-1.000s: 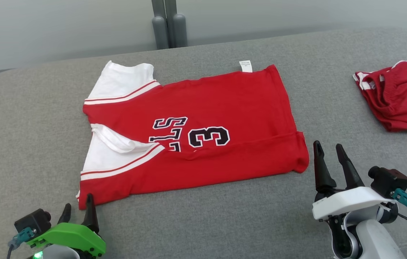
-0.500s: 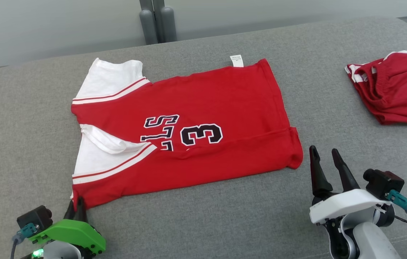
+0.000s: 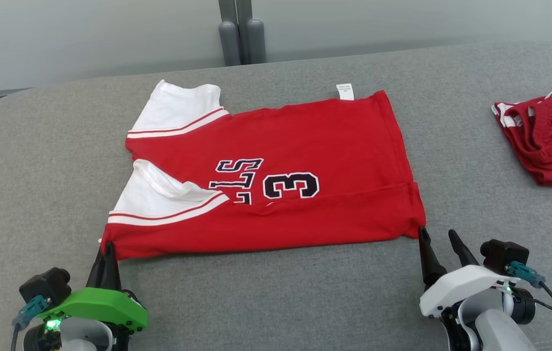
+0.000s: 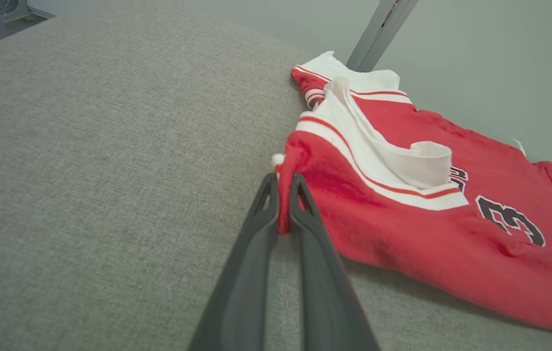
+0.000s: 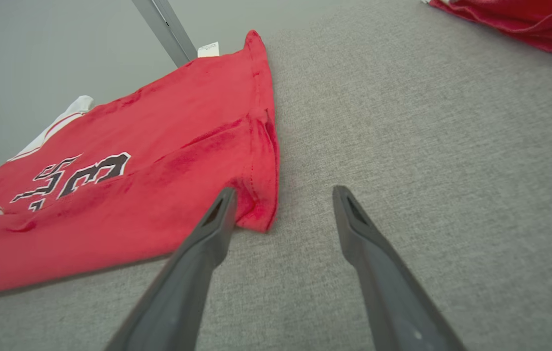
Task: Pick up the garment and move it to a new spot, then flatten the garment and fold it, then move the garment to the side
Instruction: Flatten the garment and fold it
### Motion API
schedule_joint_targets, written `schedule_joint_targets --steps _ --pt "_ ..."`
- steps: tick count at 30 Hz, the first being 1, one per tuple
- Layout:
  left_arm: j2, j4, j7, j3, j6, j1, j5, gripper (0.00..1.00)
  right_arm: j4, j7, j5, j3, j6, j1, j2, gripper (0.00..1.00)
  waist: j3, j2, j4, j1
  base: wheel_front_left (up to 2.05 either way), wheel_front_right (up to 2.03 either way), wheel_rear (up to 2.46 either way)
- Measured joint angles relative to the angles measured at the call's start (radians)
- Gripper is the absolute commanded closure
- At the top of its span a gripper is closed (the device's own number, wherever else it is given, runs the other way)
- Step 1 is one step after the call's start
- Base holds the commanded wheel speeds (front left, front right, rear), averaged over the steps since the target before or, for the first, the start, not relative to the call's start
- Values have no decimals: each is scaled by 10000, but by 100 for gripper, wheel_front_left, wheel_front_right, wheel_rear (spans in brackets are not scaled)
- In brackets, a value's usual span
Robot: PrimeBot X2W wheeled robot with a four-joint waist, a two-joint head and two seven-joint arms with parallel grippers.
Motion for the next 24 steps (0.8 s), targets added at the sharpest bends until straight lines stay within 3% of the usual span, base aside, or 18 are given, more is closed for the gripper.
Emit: schedule_joint_targets --steps 14,15,16,19,20,24 --pt "121 -437 84 -25 136 266 -35 100 2723 -203 228 945 0 -1398 -10 0 -43 0 408 0 0 0 0" --pt "125 -441 84 -27 150 275 -42 100 2861 -215 274 1026 0 -1470 -10 31 -60 0 409 0 0 0 0" --pt "127 -445 84 -29 171 294 -46 100 2984 -232 318 1093 0 -1533 -13 52 -78 0 409 0 0 0 0" --pt "140 -426 75 -12 176 350 -84 100 3256 -291 566 1325 0 -1678 -13 84 -116 0 391 0 0 0 0" --pt "144 -424 71 -10 176 352 -104 100 3329 -295 614 1373 0 -1729 -13 100 -122 0 381 0 0 0 0" --pt "165 -422 -6 0 174 356 -132 100 3457 -339 830 1407 8 -1883 21 100 -155 0 338 0 0 0 0"
